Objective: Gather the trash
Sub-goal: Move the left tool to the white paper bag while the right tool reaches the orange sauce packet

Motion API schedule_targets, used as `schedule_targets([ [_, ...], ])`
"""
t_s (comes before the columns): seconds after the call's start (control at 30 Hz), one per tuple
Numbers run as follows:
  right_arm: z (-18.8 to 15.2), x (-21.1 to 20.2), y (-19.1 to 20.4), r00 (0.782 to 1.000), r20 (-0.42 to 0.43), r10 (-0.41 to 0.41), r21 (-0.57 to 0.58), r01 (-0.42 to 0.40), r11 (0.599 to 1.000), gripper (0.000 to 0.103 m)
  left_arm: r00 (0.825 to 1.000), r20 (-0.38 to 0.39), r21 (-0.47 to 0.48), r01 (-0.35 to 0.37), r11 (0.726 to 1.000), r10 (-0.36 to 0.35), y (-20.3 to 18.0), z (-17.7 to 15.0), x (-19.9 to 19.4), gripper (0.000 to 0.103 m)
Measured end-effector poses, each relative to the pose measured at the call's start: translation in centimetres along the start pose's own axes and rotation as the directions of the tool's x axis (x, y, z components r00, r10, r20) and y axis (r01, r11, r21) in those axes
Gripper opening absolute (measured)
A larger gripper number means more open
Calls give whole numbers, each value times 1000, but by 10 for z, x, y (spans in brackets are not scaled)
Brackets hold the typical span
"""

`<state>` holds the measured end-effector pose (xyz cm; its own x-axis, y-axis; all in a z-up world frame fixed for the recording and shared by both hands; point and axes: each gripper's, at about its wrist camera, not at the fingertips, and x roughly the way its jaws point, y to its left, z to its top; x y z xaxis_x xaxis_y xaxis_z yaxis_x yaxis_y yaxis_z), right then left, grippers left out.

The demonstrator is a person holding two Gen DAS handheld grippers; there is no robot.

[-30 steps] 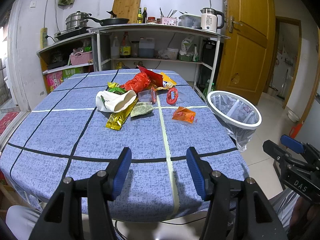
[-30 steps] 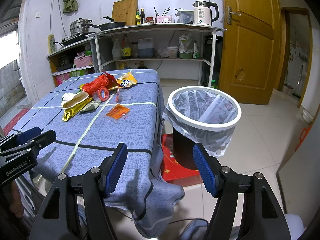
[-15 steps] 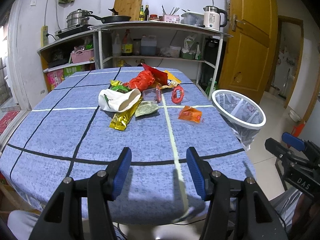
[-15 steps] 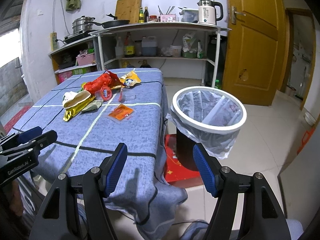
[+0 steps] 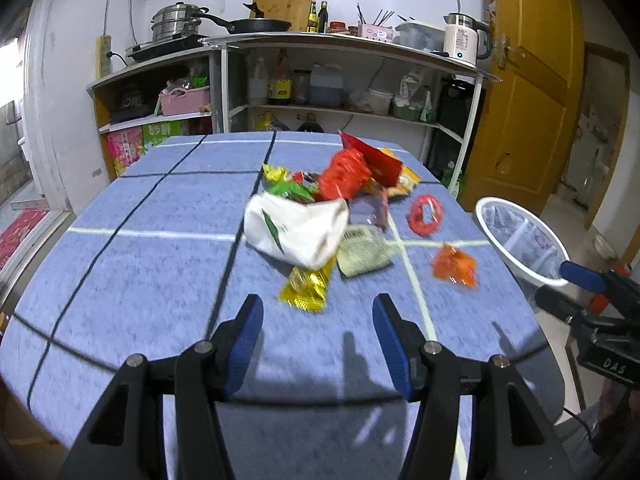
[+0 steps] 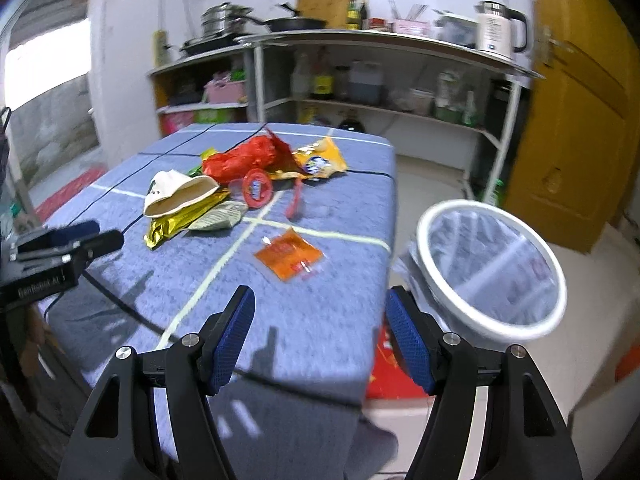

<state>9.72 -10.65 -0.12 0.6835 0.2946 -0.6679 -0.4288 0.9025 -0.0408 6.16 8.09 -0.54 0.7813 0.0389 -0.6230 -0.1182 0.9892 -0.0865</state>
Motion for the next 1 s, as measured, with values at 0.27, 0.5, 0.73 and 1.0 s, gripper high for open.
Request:
schedule_targets([
  [0.27,27,52,7,989,-86,119,-93,-127,988,69,1000,-1,-60,19,998,-19,30,40,27,77],
  [0.5,42,87,7,977,-133,165,-108,-180,978,69,997,-75,-118,-12,993,3,51,59,65,79],
  [0.73,44,109,10,963,-193,188,-140,-216,966,69,988,-155,-134,-3,991,-18,48,55,94,79],
  [1.0,42,114,8,954,-243,174,-104,-204,973,67,978,-191,-190,40,981,-77,49,49,105,67],
])
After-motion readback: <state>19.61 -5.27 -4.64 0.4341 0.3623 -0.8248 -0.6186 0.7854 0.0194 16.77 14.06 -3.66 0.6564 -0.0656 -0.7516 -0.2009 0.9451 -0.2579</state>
